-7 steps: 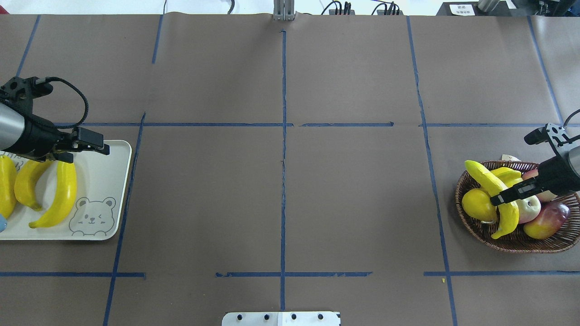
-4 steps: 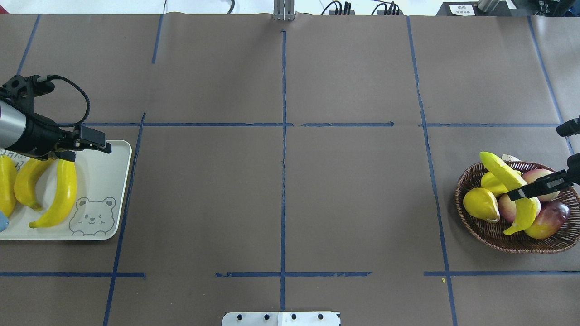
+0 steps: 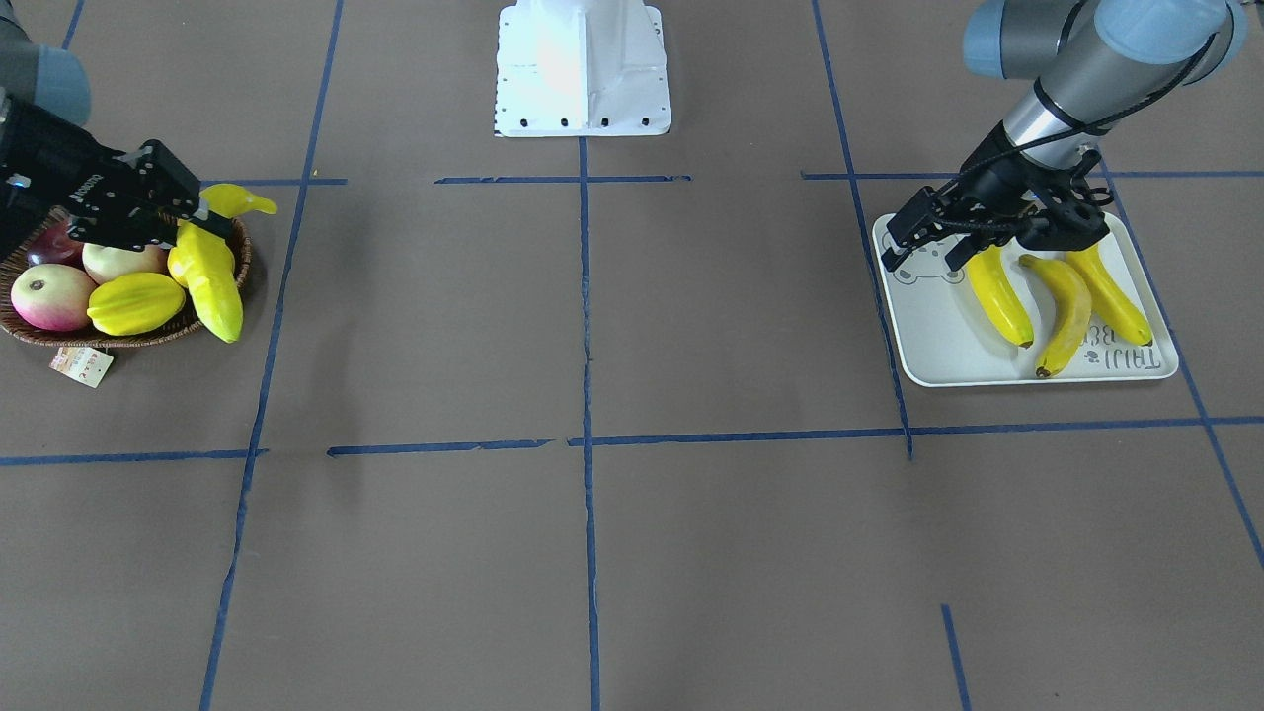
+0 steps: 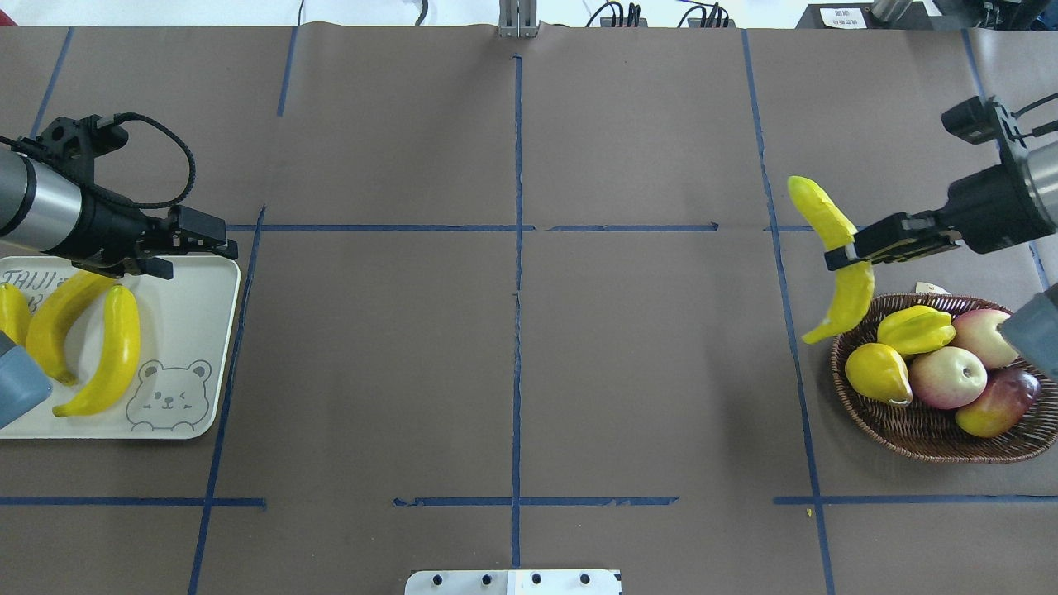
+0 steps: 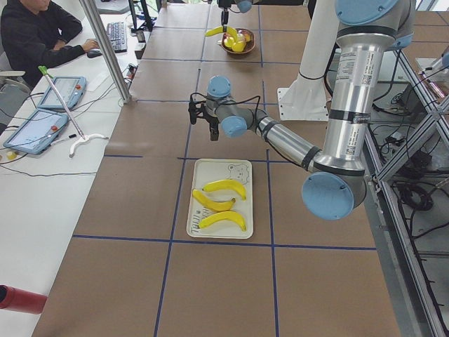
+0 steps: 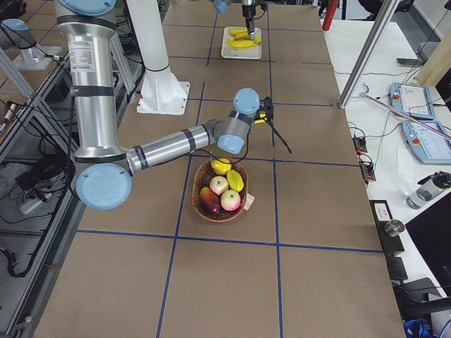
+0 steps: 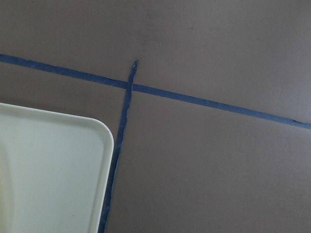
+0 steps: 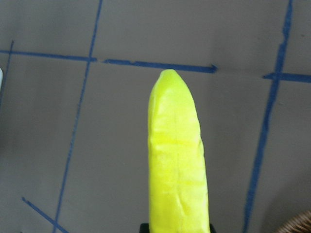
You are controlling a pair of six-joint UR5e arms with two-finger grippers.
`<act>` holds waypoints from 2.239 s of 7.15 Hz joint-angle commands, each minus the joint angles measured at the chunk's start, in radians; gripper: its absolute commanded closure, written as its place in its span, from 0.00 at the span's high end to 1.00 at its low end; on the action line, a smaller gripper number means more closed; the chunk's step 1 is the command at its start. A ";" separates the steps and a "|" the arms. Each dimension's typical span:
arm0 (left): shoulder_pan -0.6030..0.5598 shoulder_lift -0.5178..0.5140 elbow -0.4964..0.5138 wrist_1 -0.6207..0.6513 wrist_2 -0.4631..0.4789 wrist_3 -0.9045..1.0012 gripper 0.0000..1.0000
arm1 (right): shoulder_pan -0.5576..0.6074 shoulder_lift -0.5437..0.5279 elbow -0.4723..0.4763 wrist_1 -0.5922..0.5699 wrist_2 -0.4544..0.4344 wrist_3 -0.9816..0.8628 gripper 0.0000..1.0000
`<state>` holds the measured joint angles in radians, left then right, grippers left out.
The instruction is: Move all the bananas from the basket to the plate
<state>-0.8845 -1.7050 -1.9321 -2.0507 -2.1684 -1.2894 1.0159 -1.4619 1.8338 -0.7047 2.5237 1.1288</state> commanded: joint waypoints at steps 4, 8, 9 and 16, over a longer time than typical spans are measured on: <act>0.059 -0.223 0.037 -0.191 -0.004 -0.389 1.00 | -0.368 0.247 0.071 0.010 -0.527 0.377 0.01; 0.160 -0.388 0.105 -0.237 0.001 -0.467 0.99 | -0.532 0.293 0.070 -0.005 -0.693 0.376 0.01; 0.176 -0.421 0.123 -0.237 0.002 -0.485 0.99 | -0.552 0.291 0.070 -0.005 -0.716 0.376 0.01; 0.295 -0.495 0.191 -0.243 0.124 -0.485 0.91 | -0.566 0.293 0.078 -0.005 -0.732 0.376 0.01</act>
<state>-0.5962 -2.1927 -1.7472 -2.2932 -2.0458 -1.7748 0.4496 -1.1689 1.9113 -0.7102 1.7917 1.5048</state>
